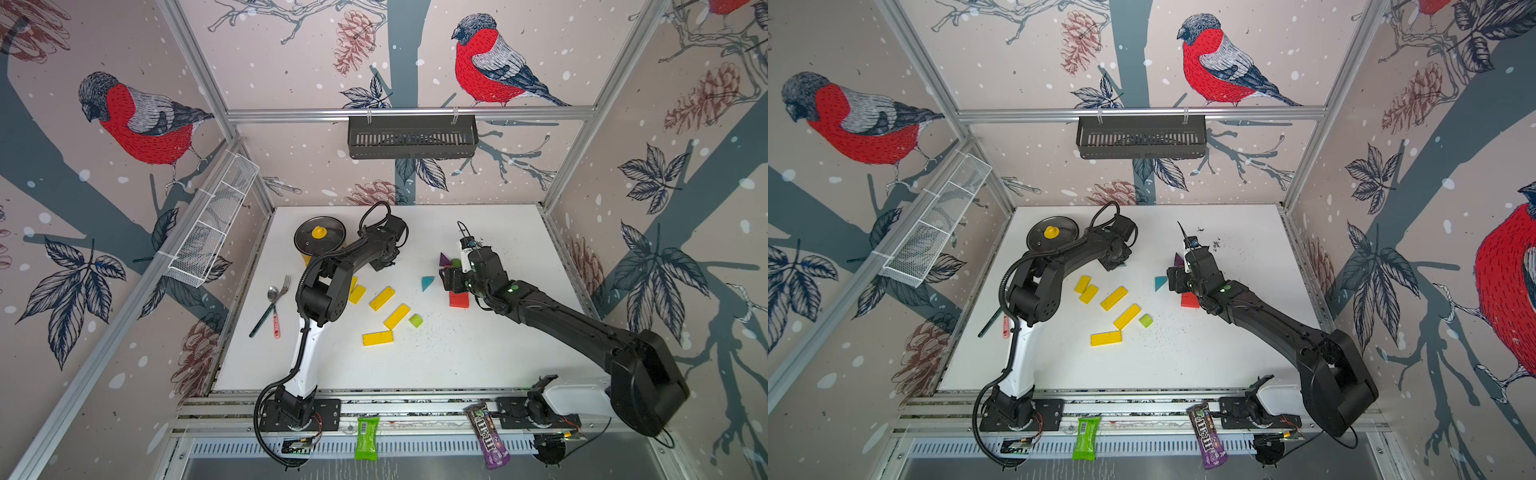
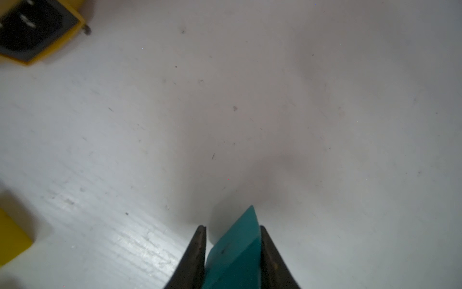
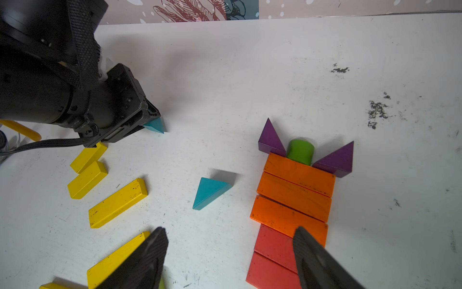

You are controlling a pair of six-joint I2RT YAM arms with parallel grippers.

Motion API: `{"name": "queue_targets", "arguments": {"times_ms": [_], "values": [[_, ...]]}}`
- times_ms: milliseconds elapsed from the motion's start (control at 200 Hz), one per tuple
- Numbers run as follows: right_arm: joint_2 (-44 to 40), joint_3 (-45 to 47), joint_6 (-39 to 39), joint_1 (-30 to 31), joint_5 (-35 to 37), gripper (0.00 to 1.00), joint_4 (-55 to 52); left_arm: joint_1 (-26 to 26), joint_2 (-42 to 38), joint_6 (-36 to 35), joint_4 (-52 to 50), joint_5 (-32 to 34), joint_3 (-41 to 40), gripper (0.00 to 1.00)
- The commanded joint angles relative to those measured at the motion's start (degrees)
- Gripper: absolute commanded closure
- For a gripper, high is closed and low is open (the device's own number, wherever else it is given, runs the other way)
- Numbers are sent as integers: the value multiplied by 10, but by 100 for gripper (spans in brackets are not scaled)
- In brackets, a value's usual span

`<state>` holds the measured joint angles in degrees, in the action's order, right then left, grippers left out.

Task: Assemble a carrot with building blocks
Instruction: Place the building block at the center of the board.

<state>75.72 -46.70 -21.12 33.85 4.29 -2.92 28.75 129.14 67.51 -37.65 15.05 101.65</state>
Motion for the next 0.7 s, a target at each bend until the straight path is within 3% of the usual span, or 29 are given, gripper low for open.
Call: {"name": "queue_targets", "arguments": {"times_ms": [0,175,550,690], "values": [[-5,1,-7,1,-5,20,11,0,13,7,-53,28,16,82],[-10,5,-7,1,-4,19,12,0,26,4,-64,28,28,75],[-15,5,-6,2,-2,18,11,0,14,-7,-53,17,22,47],[-16,6,-5,2,2,18,11,1,-9,-13,-37,10,5,45]]}}
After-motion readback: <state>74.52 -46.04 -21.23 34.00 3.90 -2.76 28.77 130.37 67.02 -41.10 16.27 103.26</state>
